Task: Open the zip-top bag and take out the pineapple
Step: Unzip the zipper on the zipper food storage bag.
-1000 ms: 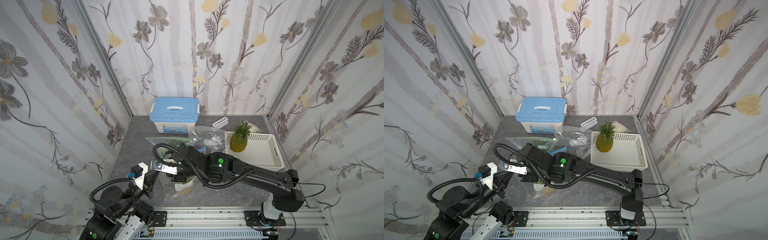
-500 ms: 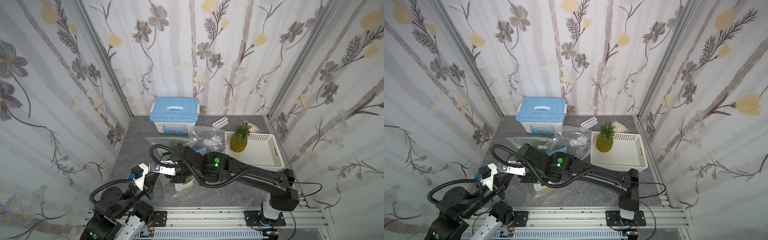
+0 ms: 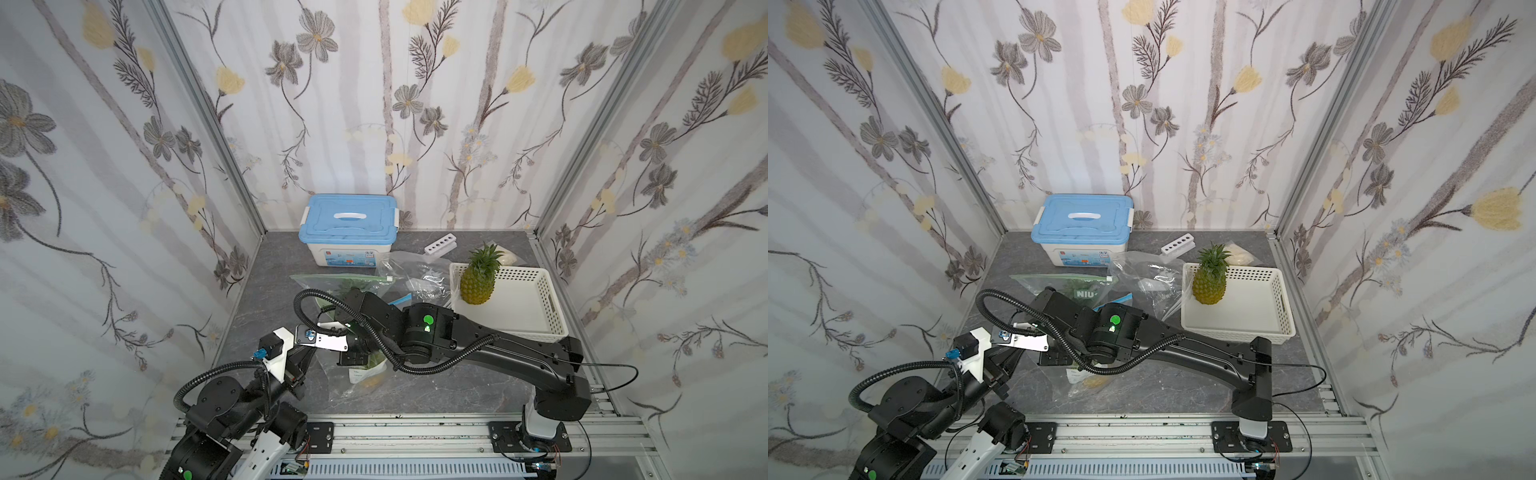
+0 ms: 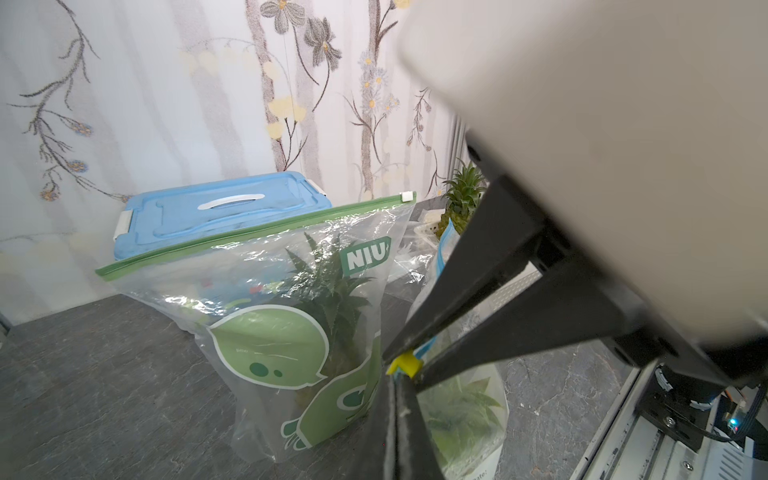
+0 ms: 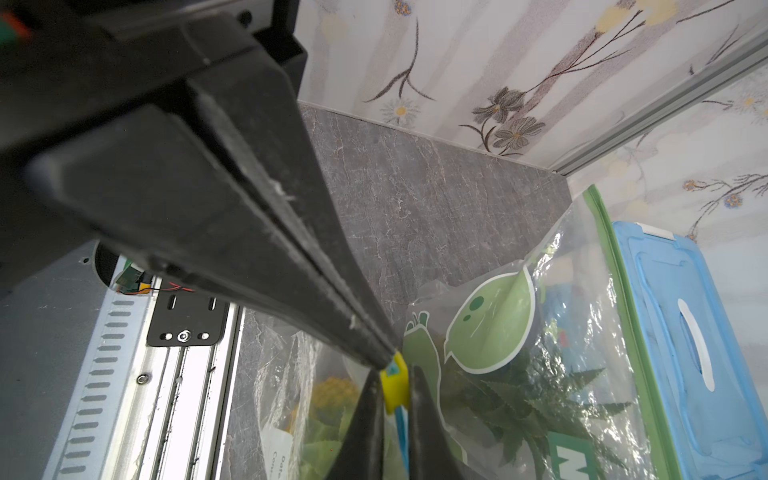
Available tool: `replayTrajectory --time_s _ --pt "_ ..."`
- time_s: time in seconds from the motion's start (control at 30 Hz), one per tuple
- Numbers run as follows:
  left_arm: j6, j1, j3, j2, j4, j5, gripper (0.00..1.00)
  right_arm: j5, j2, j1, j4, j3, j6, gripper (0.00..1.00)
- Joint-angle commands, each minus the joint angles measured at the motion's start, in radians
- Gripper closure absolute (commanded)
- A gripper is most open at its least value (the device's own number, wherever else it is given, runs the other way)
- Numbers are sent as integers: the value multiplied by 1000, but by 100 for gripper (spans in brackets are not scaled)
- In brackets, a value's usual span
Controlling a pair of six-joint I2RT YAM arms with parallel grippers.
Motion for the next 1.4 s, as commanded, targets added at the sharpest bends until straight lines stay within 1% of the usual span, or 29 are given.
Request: replayTrajectory --time_s 0.0,0.23,0.47,0.6,0.77,1.0,1.03,1.07,1.23,1.37 --pt "6 0 -2 -1 -3 22 100 -5 -5 0 50 4 1 95" --pt "11 0 15 -16 -25 -33 100 56 -33 -11 55 -45 32 99" --pt "16 0 28 -22 -47 -63 100 96 -116 -28 85 -148 72 99" --pt "21 0 35 -24 -47 -94 100 149 -154 -34 75 -203 97 99" --pt "44 0 52 11 -25 -142 100 229 -231 -47 44 -294 175 100" --pt "70 0 68 75 46 -189 100 357 -365 -49 -21 -424 326 100" --pt "73 0 70 85 54 -199 100 368 -415 -50 -27 -445 345 100" --pt "76 -1 71 93 61 -208 100 380 -433 -48 -33 -461 363 100" --pt "106 0 89 131 83 -271 100 403 -527 -49 -54 -541 439 100" --pt "125 0 92 161 105 -327 100 417 -566 -51 -71 -577 471 100"
